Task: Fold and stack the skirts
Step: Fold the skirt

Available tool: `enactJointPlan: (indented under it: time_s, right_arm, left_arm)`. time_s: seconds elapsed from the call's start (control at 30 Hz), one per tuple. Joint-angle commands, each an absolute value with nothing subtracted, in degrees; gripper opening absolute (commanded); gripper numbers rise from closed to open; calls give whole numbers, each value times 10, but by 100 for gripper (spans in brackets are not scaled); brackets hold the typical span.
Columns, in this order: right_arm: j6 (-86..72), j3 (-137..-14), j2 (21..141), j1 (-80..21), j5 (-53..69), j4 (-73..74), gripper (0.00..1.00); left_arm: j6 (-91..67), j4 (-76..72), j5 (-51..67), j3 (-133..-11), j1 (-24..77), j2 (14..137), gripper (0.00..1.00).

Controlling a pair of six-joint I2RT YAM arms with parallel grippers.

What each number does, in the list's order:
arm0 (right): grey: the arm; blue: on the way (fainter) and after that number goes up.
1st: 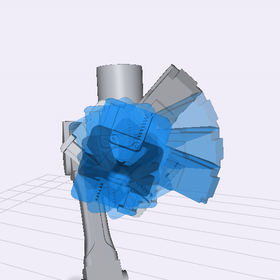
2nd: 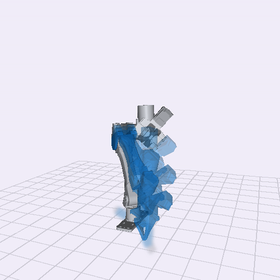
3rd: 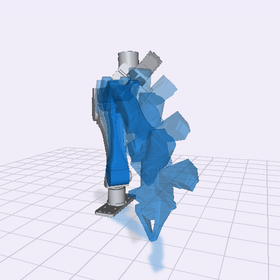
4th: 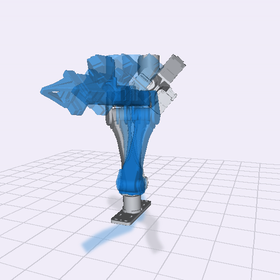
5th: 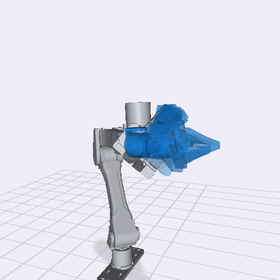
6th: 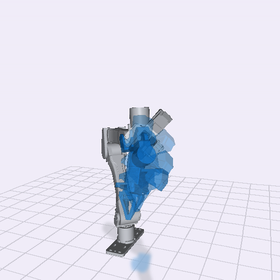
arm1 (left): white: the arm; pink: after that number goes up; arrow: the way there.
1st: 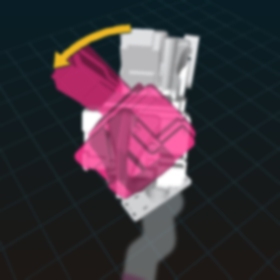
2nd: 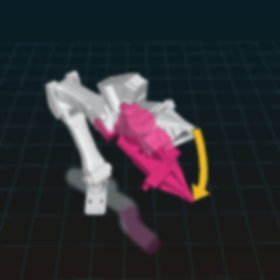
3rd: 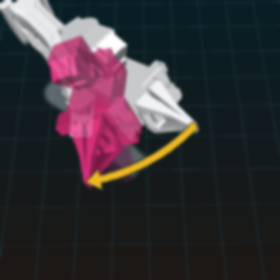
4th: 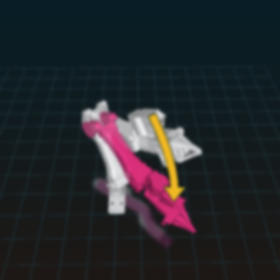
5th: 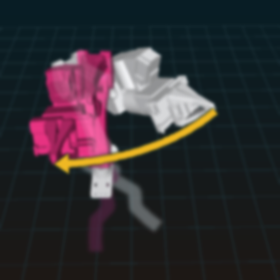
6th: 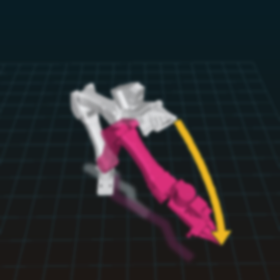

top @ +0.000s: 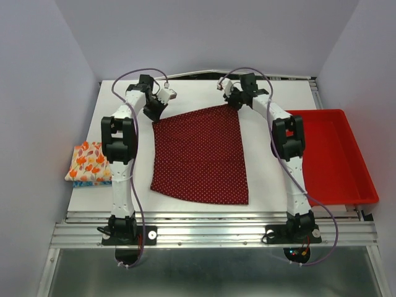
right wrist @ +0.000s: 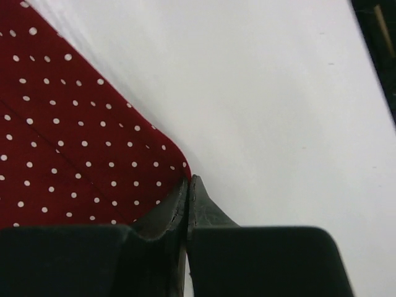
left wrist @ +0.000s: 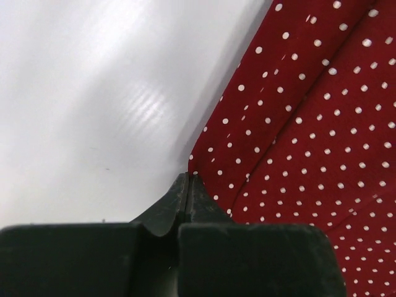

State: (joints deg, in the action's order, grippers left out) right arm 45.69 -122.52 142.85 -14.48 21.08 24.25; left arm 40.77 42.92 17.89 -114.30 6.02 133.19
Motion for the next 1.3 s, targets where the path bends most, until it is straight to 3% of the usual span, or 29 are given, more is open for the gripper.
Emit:
enactJointPlan:
  time_s: [0.0,0.17,0.4,0.67,0.97,1.13,1.27]
  right_arm:
    - [407,-1288,1421,-124,161,164,1]
    - [390,-1274,1366,-113,156,148,1]
    - [386,-1162,1235,-113,192,137,1]
    - [398,-966,1085,-119,241,163,1]
    - [340,-740,937,-176,266,193,1]
    - [302,-622,899,-220,240,151,1]
    - [281,-599,911,-227,224,123,1]
  left_arm:
    - [389,394,154,-1201,59,1306,0]
    - [379,318,147,-1178,58,1238,0]
    - [417,276,155,-1101,59,1145,0]
    - [509,148,154,-819,69,970,0]
    - [579,101,174,-573,76,799,0]
    - [584,49,142,-433,105,753,0]
    - [553,26,137,-416,114,778,0]
